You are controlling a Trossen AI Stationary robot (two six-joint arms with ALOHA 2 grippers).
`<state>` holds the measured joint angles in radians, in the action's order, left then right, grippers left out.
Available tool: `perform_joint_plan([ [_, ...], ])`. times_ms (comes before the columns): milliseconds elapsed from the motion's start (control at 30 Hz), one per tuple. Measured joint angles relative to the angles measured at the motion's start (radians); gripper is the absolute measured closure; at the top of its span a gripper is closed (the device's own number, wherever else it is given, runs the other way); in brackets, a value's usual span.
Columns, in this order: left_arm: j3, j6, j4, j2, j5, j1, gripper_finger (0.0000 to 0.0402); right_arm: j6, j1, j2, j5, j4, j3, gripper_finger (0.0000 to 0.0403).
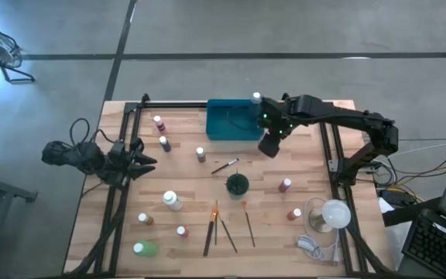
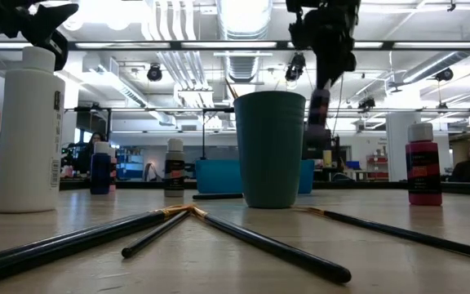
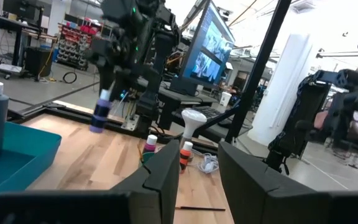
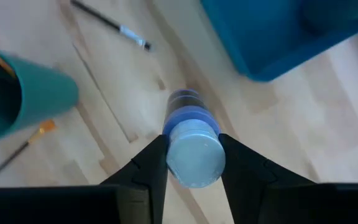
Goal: Pick & Place Paint Supplies
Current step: Put the purple paint bottle into the blue bin
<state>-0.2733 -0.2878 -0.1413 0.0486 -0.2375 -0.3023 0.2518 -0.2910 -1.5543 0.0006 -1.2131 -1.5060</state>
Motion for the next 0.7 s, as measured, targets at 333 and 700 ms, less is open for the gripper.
perform_joint_plan([
  [333,0.0,0.001,-0.002,0.0,0.0,0.0,0.0285,-0.062,-0.081,-0.018,-0.031,-0.012,-0.128,0.0289],
  [700,0.0,0.001,-0.003,0.0,0.0,0.0,0.0285,-0.251,-0.13,-0.328,-0.051,-0.165,-0.513,0.0289],
])
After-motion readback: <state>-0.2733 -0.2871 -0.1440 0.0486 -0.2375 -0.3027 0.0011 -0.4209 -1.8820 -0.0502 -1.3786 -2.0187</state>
